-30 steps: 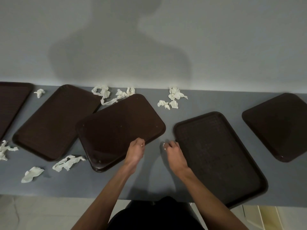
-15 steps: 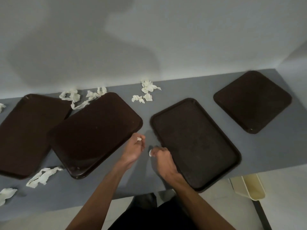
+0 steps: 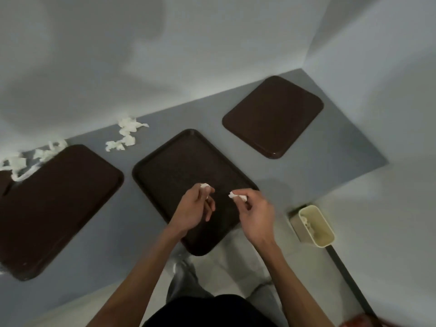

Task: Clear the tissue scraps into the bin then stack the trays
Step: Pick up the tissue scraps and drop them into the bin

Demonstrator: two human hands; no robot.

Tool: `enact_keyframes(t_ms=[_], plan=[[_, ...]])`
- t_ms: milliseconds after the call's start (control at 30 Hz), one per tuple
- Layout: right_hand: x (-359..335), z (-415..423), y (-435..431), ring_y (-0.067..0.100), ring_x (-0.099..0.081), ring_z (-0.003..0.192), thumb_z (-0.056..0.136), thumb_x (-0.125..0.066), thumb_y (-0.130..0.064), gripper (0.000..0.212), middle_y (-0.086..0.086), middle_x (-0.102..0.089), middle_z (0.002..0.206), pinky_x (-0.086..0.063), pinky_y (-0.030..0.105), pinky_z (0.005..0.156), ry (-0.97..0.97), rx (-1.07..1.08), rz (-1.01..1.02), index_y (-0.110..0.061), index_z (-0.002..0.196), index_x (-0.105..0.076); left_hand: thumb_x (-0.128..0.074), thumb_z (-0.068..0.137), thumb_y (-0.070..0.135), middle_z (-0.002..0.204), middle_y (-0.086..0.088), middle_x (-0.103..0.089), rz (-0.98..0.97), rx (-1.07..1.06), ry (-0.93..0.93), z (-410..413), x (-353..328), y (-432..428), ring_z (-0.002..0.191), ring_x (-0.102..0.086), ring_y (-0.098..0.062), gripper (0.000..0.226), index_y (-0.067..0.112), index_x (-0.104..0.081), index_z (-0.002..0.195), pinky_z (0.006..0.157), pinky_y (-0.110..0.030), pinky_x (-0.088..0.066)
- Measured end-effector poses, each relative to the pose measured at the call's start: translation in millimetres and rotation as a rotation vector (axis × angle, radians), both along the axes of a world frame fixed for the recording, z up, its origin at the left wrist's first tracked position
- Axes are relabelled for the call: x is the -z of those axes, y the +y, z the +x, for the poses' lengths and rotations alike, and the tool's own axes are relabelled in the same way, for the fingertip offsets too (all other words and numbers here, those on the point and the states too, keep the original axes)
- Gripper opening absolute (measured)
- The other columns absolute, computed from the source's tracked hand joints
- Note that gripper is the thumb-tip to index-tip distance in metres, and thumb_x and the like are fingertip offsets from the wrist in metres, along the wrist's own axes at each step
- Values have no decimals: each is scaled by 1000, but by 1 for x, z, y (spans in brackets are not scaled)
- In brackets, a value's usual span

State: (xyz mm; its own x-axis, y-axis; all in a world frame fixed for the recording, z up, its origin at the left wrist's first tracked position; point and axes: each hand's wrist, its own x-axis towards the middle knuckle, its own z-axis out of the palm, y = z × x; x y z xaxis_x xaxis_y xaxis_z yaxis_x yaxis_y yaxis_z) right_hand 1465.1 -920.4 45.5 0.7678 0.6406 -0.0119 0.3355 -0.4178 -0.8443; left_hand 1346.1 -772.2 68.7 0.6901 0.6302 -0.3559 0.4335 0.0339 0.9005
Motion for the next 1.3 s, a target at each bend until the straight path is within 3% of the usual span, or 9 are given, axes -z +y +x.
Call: enact_keyframes(t_ms=[233, 400, 533, 667, 767, 900, 1100, 1200, 1300], plan=[[7, 111, -146, -2, -71, 93, 98, -75, -29, 10, -22, -76, 99, -53, 16, 82, 90, 215, 88, -30, 107, -78, -42, 111, 39, 63, -8, -59, 21, 70, -32, 127, 17, -143, 51, -51, -21, 39, 11, -63, 93, 49, -33, -43], [48, 179, -233, -1, -69, 85, 97, -76, -28, 3, -18, -73, 89, -45, 7, 71, 131, 411, 39, -32, 97, -76, -51, 107, 43, 69, 7, -61, 117, 291, -1, 211, 76, -231, 62, -57, -6, 32, 26, -76, 95, 66, -31, -50], [133, 224, -289, -6, -69, 88, 97, -77, -31, 9, -19, -75, 96, -57, 21, 76, 216, 590, -16, -34, 105, -74, -57, 104, 41, 98, 0, -65, 67, 362, 26, 268, 149, -281, 82, -66, -13, 24, 32, -77, 115, 71, -26, -57], [242, 258, -332, -3, -73, 88, 95, -79, -32, 16, -13, -78, 104, -63, 31, 82, 375, 750, -43, -33, 111, -75, -68, 98, 36, 101, 11, -73, 12, 350, 120, 318, 238, -317, 83, -68, -5, 14, 31, -74, 109, 75, -26, -58], [317, 279, -350, -8, -71, 88, 95, -80, -28, 19, -5, -77, 110, -64, 30, 80, 450, 790, -59, -30, 113, -74, -75, 90, 45, 93, 12, -75, -59, 273, 258, 351, 312, -334, 83, -71, -6, 20, 30, -74, 103, 76, -29, -59], [400, 306, -354, -2, -70, 88, 95, -78, -37, 19, -9, -74, 107, -62, 32, 78, 491, 808, -97, -30, 112, -71, -81, 88, 30, 81, 3, -79, -184, 161, 327, 390, 405, -344, 76, -77, -13, 16, 21, -76, 101, 83, -37, -64], [502, 343, -350, -1, -70, 82, 92, -81, -36, 19, -12, -75, 94, -44, 4, 58, 448, 844, -150, -23, 102, -70, -83, 85, 27, 80, 0, -79, -181, 113, 430, 436, 515, -350, 75, -78, -14, 7, 26, -76, 86, 74, -32, -64], [542, 358, -349, 0, -66, 76, 91, -80, -33, 18, -9, -76, 94, -48, 13, 64, 406, 819, -214, -21, 100, -71, -85, 85, 20, 98, -11, -78, -255, 38, 457, 451, 558, -354, 76, -78, -18, 21, 13, -77, 104, 66, -24, -62], [569, 368, -349, 15, -69, 86, 91, -79, -31, 16, -6, -76, 98, -46, 22, 73, 406, 802, -264, -21, 101, -71, -83, 85, 25, 94, -7, -78, -190, 77, 497, 464, 583, -357, 74, -78, -16, 31, 14, -75, 113, 72, -28, -64]])
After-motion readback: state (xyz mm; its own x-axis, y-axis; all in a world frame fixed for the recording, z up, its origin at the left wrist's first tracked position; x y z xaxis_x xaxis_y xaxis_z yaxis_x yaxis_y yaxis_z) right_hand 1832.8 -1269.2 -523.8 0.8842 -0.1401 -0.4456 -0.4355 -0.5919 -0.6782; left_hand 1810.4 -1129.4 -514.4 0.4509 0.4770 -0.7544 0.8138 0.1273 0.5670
